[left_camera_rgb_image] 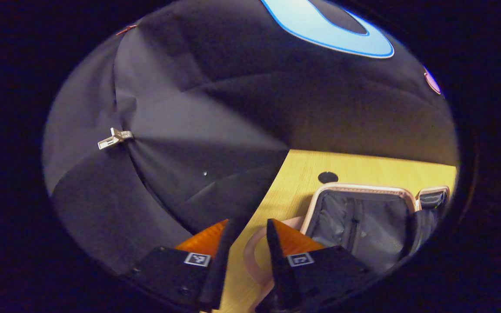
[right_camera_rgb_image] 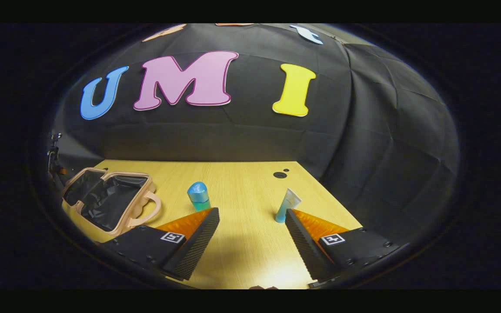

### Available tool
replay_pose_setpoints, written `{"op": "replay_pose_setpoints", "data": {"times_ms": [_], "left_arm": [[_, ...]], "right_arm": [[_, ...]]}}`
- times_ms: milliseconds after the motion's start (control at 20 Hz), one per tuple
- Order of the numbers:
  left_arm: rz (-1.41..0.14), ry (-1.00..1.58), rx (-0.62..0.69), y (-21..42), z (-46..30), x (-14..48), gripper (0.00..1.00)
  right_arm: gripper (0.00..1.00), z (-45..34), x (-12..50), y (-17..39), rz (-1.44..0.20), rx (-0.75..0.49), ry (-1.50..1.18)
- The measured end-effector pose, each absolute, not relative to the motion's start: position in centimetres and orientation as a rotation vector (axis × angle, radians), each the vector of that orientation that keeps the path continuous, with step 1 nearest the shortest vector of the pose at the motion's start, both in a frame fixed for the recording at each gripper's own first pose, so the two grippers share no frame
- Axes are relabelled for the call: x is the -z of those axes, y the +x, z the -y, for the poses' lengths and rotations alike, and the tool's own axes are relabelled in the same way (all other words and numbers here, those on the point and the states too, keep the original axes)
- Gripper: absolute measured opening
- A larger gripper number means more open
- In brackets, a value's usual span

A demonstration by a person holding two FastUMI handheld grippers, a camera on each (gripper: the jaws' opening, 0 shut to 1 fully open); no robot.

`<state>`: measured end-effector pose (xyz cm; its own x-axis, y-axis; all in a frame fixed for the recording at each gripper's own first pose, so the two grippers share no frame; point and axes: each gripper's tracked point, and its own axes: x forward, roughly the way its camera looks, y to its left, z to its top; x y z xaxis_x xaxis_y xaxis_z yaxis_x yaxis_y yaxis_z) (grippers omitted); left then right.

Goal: First open the suitcase, pack the skin care products into it, and then close the suitcase.

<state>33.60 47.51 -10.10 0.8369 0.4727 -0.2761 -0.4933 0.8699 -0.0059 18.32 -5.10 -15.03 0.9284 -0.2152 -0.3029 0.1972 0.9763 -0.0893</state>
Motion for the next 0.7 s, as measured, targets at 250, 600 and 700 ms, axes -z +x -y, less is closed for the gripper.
{"op": "replay_pose_setpoints", "data": {"times_ms": [250,600,700], "left_arm": [[0.015,-0.131,-0.314,30.9,-32.4,-1.0,0.97],[0.051,0.130,0.139,27.6,-2.3,-1.1,0.98],[0.011,0.112,0.283,26.3,6.4,1.8,0.98]], "right_arm": [[0.97,7.3,13.5,18.2,-0.263,0.220,-0.072],[0.97,10.8,13.1,18.0,-0.245,0.221,-0.028],[0.97,11.8,13.6,17.9,-0.251,0.216,-0.030]]}}
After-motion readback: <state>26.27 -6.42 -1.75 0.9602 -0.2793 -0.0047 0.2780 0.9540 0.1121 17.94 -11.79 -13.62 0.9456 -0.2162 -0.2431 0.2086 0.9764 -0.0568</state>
